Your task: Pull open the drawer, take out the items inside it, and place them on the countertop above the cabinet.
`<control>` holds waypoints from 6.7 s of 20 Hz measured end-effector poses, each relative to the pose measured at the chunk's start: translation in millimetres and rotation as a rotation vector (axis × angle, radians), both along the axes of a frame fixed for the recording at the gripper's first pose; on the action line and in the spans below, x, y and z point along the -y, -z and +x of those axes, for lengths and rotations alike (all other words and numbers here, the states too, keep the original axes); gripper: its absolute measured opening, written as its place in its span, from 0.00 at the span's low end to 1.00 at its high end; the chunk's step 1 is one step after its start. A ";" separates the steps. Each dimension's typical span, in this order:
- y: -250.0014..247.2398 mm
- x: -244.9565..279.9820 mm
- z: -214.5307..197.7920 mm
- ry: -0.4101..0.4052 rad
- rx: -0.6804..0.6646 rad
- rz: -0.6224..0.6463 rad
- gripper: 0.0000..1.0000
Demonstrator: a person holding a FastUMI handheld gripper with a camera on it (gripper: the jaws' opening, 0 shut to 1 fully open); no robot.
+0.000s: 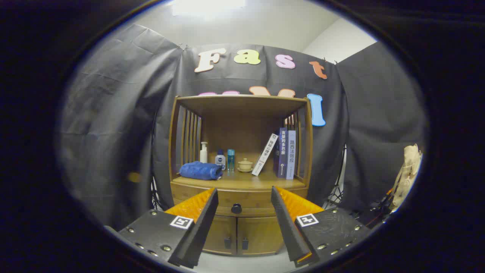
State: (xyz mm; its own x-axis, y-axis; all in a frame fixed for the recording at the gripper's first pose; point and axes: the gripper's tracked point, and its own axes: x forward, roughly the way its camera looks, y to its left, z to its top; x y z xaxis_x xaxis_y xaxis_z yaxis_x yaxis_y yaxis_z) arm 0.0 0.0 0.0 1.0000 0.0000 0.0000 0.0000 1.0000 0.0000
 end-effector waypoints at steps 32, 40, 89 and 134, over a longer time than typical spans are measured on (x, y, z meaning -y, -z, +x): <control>47.1 9.0 110.3 0.123 -0.008 0.083 0.84; 79.4 -2.1 172.2 0.144 -0.068 0.088 0.85; 222.3 -29.5 82.6 0.097 -0.474 0.129 0.31; 218.3 -0.6 205.5 0.182 -0.922 0.112 0.58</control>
State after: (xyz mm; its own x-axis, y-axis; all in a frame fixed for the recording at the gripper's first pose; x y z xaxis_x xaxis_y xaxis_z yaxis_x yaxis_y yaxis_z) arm 205.5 0.6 -218.3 0.5906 -0.1077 -0.7998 0.2036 0.9789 0.0185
